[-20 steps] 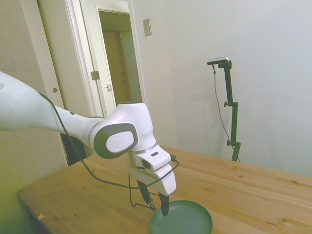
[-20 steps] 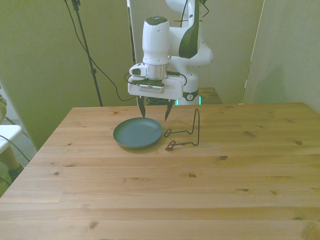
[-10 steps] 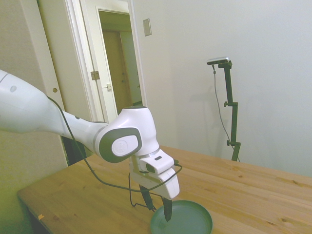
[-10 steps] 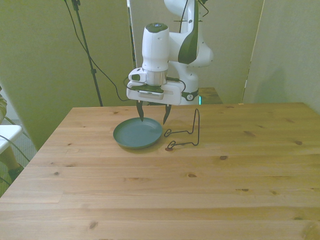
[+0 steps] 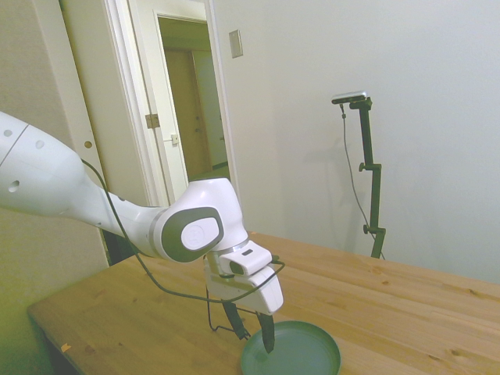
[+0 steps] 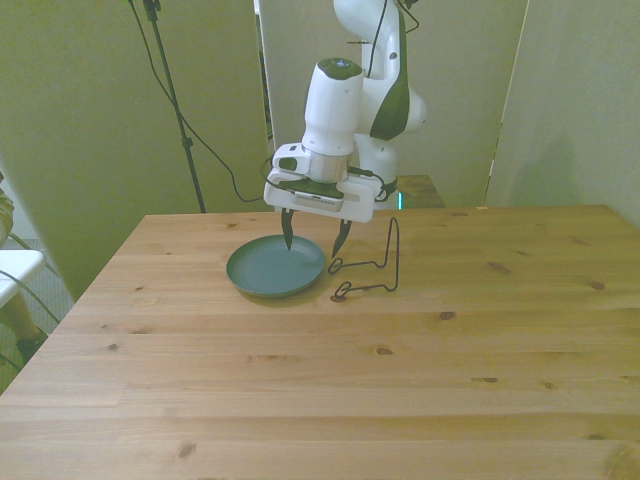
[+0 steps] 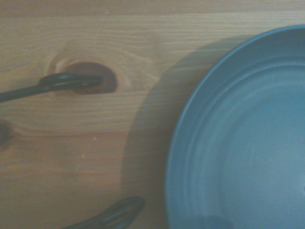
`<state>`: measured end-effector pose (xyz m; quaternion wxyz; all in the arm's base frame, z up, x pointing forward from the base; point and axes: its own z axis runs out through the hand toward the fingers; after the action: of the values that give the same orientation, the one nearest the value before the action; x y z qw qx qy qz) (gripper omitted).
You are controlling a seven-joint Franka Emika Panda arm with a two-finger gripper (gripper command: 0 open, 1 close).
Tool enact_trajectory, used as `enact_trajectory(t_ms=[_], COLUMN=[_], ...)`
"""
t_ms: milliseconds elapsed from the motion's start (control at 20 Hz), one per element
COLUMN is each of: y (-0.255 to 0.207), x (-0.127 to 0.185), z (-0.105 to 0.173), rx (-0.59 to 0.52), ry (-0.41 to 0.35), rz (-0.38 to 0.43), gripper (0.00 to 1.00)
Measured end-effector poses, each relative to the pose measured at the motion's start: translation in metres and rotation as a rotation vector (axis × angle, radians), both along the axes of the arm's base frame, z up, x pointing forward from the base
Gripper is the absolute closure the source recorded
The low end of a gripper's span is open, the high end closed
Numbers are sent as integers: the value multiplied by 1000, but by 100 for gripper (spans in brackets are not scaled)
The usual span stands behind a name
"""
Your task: Load the plate
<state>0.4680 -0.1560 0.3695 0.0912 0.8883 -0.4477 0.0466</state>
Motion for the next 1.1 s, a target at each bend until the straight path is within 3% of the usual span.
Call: enact_trajectory(t_ms=[250,850,900,1100], y=[18,8,6,2], x=[-4,5,6,10], z=[-15,-18,-18,-18], rx=[-19,-118,-118,-121], ry=[4,-28,-29,-28], rz=[28,-13,-16,-20], gripper=[0,0,100,100])
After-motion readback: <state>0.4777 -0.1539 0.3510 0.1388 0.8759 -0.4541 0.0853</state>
